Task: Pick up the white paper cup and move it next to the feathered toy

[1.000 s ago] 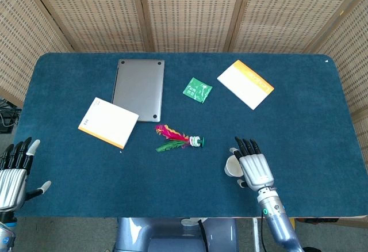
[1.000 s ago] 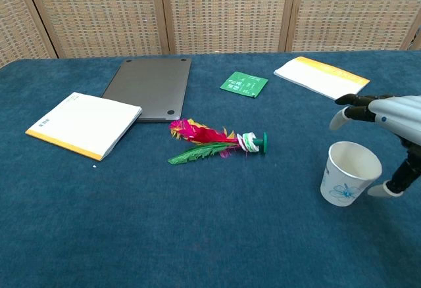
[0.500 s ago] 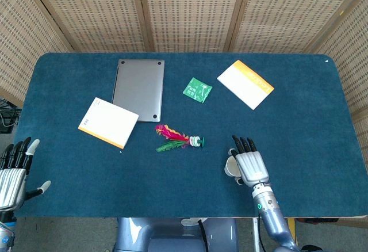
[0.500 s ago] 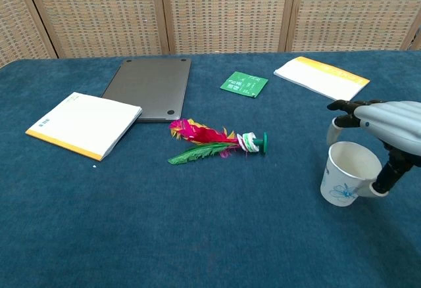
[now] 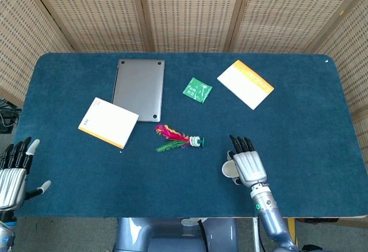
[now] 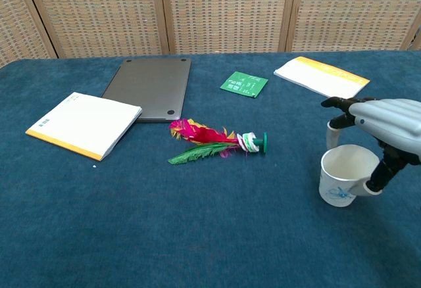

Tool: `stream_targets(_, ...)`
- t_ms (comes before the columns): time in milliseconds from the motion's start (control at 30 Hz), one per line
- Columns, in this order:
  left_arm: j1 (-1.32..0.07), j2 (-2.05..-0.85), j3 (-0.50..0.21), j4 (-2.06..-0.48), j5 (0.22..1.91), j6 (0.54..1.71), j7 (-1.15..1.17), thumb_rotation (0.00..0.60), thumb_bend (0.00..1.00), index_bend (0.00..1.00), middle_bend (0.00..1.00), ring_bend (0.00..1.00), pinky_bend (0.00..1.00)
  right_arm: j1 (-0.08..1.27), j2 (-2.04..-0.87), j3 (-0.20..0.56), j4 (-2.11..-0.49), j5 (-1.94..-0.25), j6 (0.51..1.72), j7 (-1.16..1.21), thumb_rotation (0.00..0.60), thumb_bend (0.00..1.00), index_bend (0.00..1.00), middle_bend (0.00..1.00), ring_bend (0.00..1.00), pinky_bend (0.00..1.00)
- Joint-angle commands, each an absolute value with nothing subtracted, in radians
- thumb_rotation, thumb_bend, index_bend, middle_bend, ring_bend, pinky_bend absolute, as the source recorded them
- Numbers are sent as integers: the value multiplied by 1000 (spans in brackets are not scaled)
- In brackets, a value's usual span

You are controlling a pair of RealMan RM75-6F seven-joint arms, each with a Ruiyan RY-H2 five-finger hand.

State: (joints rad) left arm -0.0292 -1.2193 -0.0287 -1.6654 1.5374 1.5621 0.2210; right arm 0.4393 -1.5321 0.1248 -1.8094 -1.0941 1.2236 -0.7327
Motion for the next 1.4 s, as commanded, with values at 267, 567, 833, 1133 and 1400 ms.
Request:
stream_targets(267,-32,-1223,-29,-1661,1536,1557,224,600,112,0,0,0,0,500,-1510,277,-1843,-972,1151,-563,600,240,479,37,0,0)
stream_targets(567,-37,-1236,-25,-1652,1541,1551,241,600,111,0,0,0,0,538,-1538,368,-1782,-813,1055,-358,600,240,485,22,0,0)
stream_targets(833,-39,-1241,-22,-1647,1548,1552,242,600,111,0,0,0,0,561,-1578,354,-1677,-757,985,-244,600,240,515,15,0,0)
stream_targets(1133,-38,-1240,-21,-1647,1551,1556,237,600,111,0,0,0,0,570,-1597,324,-1622,-776,1004,-213,600,241,530,1,0,0)
stream_targets(1400,-38,-1241,-19,-1647,1553,1555,241,600,112,0,0,0,0,568,-1587,297,-1602,-779,1021,-224,600,244,510,0,0,0)
